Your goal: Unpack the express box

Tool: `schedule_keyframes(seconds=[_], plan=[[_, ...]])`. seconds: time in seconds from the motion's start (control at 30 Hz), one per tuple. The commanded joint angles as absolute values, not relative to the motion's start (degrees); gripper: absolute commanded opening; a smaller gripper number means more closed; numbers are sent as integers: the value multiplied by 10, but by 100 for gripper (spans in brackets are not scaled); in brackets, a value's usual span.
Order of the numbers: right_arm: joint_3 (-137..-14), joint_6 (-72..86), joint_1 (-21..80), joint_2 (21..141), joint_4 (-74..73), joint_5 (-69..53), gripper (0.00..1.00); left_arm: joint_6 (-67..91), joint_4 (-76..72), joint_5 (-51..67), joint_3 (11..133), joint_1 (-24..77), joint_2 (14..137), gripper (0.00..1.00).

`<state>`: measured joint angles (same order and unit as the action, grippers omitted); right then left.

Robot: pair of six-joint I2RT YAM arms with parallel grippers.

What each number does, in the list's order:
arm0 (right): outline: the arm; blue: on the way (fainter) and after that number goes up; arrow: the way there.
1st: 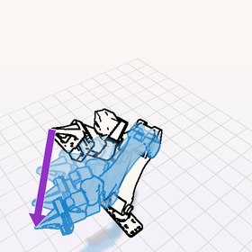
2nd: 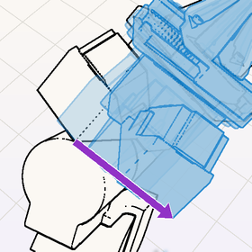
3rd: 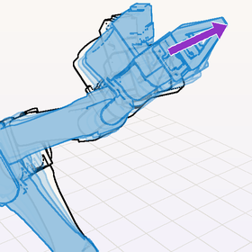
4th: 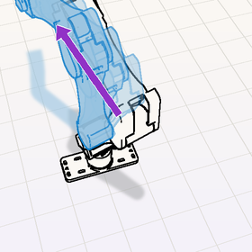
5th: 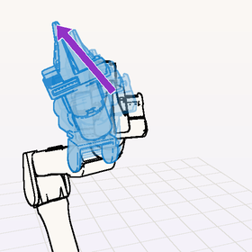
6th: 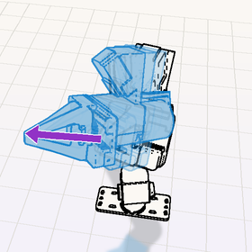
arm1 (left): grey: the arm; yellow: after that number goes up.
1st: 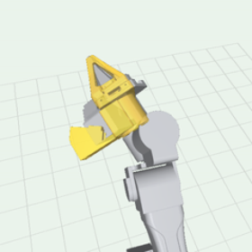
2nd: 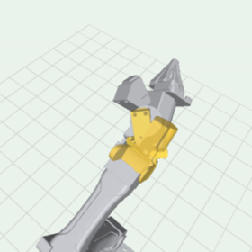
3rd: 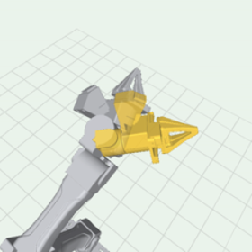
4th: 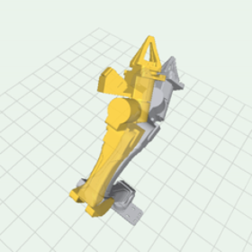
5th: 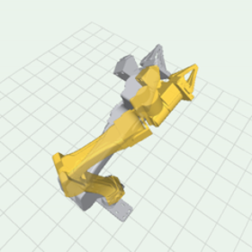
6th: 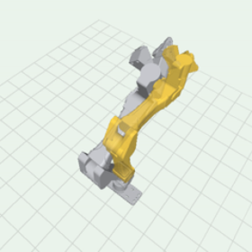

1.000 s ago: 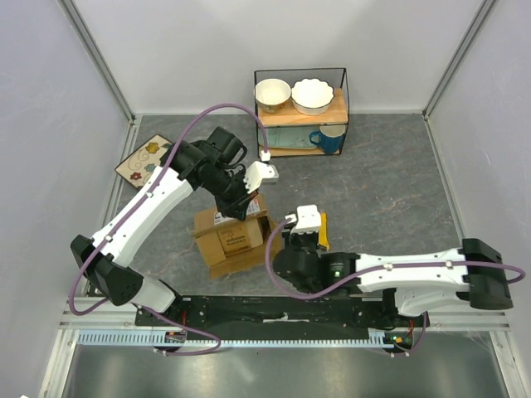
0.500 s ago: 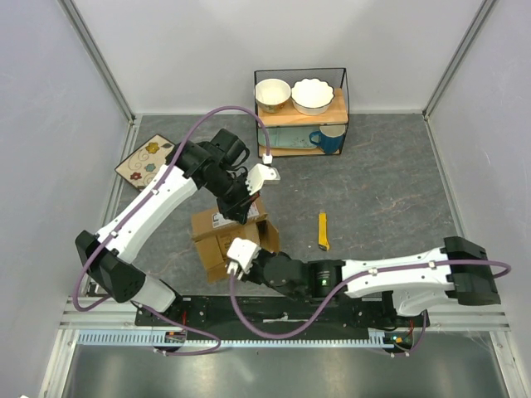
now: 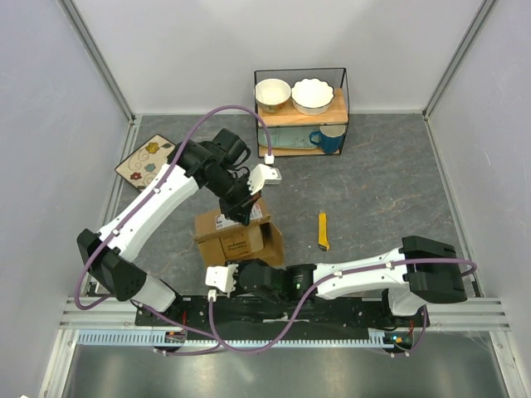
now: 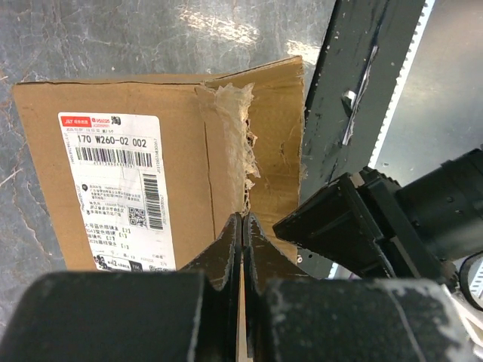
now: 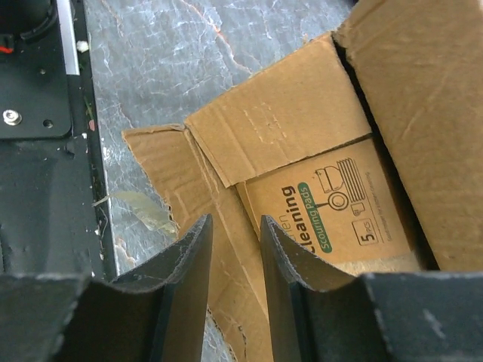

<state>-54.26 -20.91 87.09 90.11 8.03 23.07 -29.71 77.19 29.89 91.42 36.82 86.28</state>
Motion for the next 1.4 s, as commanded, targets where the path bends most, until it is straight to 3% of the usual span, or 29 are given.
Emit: schedule_keyframes(seconds=[0.0, 0.87, 1.03, 1.2, 1.37], plan=[[-560, -232, 861, 907, 84, 197, 40, -323, 882, 336, 932, 368, 840, 2], [-551, -220, 809, 937, 33, 115, 30, -334, 882, 333, 882, 383, 800, 2], [-556, -212, 810, 940, 21, 103, 25, -330, 882, 329, 889, 382, 808, 2], [-570, -212, 811, 967, 16, 104, 13, -327, 882, 328, 897, 383, 804, 2], [-583, -227, 811, 978, 21, 168, 7, -323, 882, 334, 892, 383, 795, 2]])
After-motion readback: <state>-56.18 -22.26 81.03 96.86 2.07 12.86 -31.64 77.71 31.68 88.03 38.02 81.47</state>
